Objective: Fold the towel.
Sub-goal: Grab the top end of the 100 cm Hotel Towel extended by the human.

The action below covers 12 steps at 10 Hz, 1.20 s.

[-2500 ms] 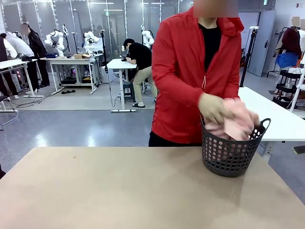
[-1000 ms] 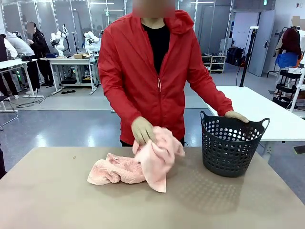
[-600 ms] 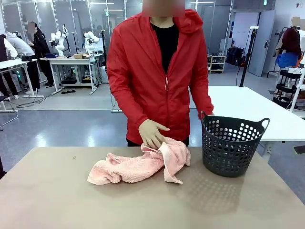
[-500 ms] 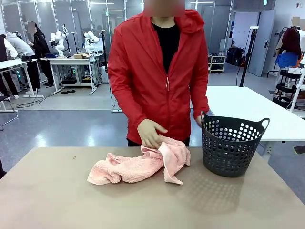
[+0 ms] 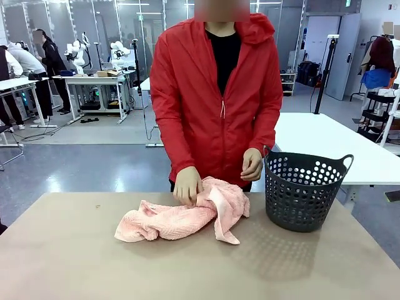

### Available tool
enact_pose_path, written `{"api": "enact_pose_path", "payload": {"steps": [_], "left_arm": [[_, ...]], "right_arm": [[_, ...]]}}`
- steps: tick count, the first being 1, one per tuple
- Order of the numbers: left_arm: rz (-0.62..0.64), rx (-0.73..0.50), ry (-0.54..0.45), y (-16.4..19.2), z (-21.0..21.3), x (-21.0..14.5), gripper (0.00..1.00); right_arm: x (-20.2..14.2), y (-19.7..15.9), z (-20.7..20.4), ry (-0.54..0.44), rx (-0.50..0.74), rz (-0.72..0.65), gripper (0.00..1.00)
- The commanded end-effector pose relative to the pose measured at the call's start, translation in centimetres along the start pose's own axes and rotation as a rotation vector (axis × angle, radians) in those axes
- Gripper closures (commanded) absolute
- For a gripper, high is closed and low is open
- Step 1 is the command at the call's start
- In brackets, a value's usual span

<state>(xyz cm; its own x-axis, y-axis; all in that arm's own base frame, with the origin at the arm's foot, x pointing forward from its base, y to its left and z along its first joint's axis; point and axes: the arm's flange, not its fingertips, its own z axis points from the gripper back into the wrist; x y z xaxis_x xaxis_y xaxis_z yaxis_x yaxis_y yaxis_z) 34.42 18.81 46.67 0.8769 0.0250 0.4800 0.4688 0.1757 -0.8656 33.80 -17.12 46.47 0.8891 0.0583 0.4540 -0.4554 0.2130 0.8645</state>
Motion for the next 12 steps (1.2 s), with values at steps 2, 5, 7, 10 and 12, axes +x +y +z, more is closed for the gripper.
{"api": "enact_pose_path", "payload": {"steps": [2, 5, 7, 10, 12], "left_arm": [[-0.014, -0.015, 0.013, 0.14, 0.17, -0.26, 0.00], [-0.014, -0.015, 0.013, 0.14, 0.17, -0.26, 0.00], [-0.014, -0.015, 0.013, 0.14, 0.17, -0.26, 0.00], [-0.014, -0.015, 0.013, 0.14, 0.17, -0.26, 0.00], [-0.014, -0.015, 0.013, 0.14, 0.17, -0.26, 0.00]], "right_arm": [[-0.03, -0.04, -0.02, -0.004, 0.013, 0.020, 0.00], [-0.03, -0.04, -0.02, -0.004, 0.013, 0.020, 0.00], [-0.03, -0.04, -0.02, -0.004, 0.013, 0.020, 0.00], [-0.03, -0.04, -0.02, -0.004, 0.013, 0.020, 0.00], [-0.03, -0.04, -0.02, -0.004, 0.013, 0.020, 0.00]]}}
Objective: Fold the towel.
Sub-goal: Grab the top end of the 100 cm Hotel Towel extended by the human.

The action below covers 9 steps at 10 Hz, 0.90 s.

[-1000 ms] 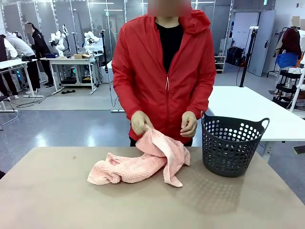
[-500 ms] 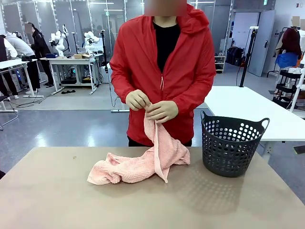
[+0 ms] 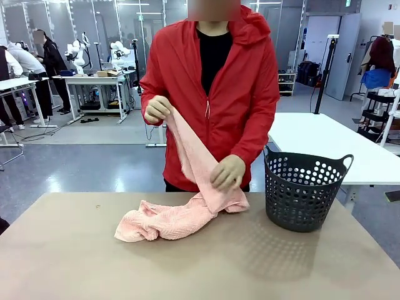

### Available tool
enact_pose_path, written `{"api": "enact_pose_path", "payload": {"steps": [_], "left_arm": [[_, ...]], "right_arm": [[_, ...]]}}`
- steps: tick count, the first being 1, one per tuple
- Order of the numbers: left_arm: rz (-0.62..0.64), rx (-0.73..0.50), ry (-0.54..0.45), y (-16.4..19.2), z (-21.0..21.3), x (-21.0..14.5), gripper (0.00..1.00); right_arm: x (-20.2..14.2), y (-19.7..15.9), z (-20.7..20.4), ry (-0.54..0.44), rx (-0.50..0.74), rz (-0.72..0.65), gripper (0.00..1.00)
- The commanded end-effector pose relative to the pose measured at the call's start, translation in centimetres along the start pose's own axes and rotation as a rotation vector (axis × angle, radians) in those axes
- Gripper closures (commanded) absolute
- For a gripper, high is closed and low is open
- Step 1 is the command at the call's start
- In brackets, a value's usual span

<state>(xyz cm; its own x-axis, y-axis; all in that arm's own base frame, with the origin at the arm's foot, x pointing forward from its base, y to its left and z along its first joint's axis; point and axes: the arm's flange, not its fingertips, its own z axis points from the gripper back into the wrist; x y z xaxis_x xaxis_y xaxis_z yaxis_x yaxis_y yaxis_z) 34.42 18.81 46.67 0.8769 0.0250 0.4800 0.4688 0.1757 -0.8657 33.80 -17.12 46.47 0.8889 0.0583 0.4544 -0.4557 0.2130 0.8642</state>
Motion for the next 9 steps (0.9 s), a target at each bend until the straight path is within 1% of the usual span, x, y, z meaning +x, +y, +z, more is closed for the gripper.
{"api": "enact_pose_path", "payload": {"steps": [1, 9], "left_arm": [[-0.014, -0.015, 0.013, 0.14, 0.17, -0.26, 0.00], [-0.014, -0.015, 0.013, 0.14, 0.17, -0.26, 0.00]], "right_arm": [[-0.03, -0.04, -0.02, -0.004, 0.013, 0.020, 0.00], [-0.03, -0.04, -0.02, -0.004, 0.013, 0.020, 0.00]]}}
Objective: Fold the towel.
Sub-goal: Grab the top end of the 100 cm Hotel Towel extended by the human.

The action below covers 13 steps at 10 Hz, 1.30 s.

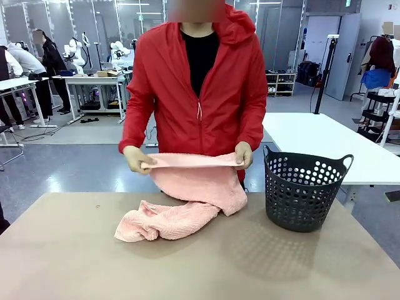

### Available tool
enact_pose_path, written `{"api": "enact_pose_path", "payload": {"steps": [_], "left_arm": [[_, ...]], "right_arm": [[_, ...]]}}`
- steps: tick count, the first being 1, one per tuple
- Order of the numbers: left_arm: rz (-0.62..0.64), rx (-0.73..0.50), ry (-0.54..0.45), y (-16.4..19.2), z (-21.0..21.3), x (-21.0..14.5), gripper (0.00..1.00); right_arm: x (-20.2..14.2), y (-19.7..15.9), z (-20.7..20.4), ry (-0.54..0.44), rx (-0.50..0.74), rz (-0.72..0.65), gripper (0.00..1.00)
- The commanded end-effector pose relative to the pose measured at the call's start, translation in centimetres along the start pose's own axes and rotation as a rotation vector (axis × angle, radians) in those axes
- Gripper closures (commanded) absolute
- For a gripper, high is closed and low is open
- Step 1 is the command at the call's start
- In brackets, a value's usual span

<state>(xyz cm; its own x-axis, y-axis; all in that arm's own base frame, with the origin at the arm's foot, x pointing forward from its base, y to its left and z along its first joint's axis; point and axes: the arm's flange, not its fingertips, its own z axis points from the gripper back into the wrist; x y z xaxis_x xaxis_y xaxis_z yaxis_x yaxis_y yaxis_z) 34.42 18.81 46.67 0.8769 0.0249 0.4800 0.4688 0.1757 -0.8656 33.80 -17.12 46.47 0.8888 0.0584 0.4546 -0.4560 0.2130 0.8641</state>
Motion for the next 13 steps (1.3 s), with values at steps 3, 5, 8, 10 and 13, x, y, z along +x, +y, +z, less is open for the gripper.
{"api": "enact_pose_path", "payload": {"steps": [3, 5, 8, 10, 13], "left_arm": [[-0.014, -0.015, 0.013, 0.14, 0.17, -0.26, 0.00], [-0.014, -0.015, 0.013, 0.14, 0.17, -0.26, 0.00], [-0.014, -0.015, 0.013, 0.14, 0.17, -0.26, 0.00], [-0.014, -0.015, 0.013, 0.14, 0.17, -0.26, 0.00], [-0.014, -0.015, 0.013, 0.14, 0.17, -0.26, 0.00]], "right_arm": [[-0.03, -0.04, -0.02, -0.004, 0.013, 0.019, 0.00], [-0.03, -0.04, -0.02, -0.004, 0.013, 0.019, 0.00], [-0.03, -0.04, -0.02, -0.004, 0.013, 0.019, 0.00], [-0.03, -0.04, -0.02, -0.004, 0.013, 0.019, 0.00], [-0.03, -0.04, -0.02, -0.004, 0.013, 0.019, 0.00]]}}
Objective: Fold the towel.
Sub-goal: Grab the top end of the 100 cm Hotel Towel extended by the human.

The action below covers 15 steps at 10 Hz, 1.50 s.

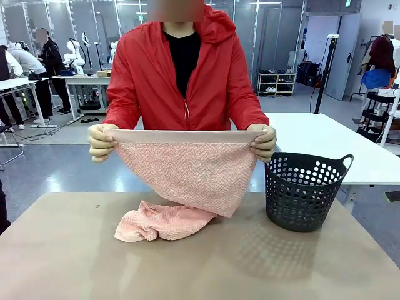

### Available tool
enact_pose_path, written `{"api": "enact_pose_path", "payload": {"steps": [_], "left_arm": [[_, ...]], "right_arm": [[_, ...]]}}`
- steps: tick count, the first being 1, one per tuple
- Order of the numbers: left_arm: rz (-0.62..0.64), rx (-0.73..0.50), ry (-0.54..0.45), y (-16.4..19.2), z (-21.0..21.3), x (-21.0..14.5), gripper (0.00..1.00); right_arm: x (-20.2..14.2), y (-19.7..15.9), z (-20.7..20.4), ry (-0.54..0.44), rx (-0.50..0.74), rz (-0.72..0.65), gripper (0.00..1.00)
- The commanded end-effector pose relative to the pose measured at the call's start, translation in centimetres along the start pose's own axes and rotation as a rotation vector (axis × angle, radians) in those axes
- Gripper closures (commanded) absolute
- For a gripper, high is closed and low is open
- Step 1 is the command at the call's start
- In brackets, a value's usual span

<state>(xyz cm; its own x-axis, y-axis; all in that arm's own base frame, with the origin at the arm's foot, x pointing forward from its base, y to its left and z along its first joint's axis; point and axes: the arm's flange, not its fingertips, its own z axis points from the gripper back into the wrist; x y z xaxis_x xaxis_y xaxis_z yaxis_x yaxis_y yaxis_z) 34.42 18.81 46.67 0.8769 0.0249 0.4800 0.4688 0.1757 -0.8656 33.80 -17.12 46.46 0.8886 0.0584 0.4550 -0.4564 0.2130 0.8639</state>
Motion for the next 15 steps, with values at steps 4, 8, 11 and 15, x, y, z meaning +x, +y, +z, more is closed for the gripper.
{"api": "enact_pose_path", "payload": {"steps": [4, 8, 11, 15], "left_arm": [[-0.201, 0.209, 0.075, -4.6, -0.3, 1.2, 0.00], [-0.636, 0.616, 0.227, -15.1, -5.5, 5.2, 0.00], [-1.011, 0.877, 0.304, -21.1, -13.2, 5.3, 0.00], [-1.276, 0.929, 0.480, -22.3, -20.5, 3.8, 0.00]], "right_arm": [[1.1, 4.2, 0.8, 0.035, -0.154, 0.185, 0.00], [4.9, 12.9, -3.3, 0.294, -0.435, 0.455, 0.00], [6.3, 19.1, -11.5, 0.506, -0.558, 0.650, 0.00], [7.0, 23.4, -19.7, 0.666, -0.692, 0.856, 0.00]]}}
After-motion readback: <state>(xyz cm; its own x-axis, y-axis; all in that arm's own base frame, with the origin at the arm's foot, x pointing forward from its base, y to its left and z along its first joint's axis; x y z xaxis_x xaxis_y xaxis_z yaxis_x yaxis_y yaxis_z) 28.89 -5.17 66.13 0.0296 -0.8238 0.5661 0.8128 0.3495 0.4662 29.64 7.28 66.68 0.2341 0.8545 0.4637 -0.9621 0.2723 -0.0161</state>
